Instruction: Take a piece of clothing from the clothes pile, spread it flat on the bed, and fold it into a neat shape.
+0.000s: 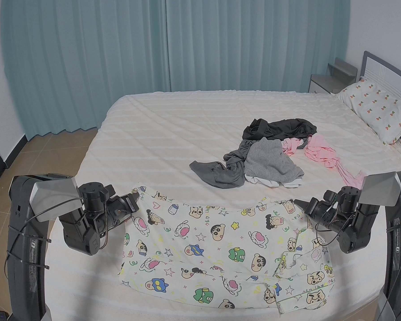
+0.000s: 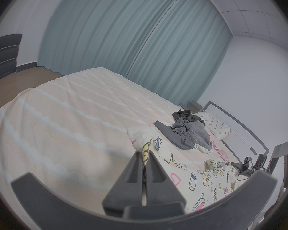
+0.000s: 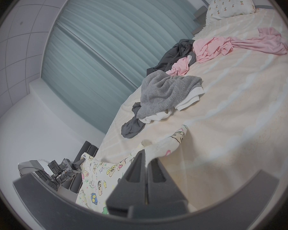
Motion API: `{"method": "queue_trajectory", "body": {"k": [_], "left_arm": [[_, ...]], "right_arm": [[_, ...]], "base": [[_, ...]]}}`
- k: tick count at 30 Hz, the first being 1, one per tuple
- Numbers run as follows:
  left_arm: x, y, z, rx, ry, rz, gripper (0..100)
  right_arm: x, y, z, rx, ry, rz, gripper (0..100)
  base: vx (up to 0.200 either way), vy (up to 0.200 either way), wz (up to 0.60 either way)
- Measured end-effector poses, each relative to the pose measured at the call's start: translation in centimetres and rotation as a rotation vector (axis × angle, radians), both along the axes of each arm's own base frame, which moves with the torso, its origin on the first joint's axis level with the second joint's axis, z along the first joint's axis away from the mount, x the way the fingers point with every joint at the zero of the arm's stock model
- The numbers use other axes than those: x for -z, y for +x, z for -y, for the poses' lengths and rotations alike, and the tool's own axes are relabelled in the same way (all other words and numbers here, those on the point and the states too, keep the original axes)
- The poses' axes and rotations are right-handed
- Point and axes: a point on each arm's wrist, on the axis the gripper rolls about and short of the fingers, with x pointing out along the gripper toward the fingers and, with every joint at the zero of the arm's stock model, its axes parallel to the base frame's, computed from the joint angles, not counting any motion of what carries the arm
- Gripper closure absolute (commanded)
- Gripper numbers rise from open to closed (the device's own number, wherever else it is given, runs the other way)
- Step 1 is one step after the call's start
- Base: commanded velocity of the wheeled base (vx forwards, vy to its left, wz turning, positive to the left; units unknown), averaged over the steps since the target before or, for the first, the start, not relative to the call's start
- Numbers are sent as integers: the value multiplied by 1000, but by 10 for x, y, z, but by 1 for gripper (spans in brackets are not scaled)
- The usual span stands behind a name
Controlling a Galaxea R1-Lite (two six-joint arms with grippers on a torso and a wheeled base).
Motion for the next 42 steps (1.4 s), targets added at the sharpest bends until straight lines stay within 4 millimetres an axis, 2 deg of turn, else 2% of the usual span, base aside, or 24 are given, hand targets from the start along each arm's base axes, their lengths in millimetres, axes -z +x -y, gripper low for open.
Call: {"method": "queue_trajectory", "body": {"k": [21,22,34,42], "left_arm": [[7,-1,-2,57,-15,-29,100],[8,-1,-2,58,-16,-33,0],[21,6,0,117,-18,-103,0],[26,23,-1,132,28,-167,0]], "right_arm": [[-15,-18,2,-54,17,-21,100],[-14,-18,2,-55,16,-22,100],[-9,-18,-1,-64,13,-31,100],[-8,-18,-3,-71,9,-33,100]], "base": [[0,0,0],[0,0,0],[0,0,0],[0,0,0]]}}
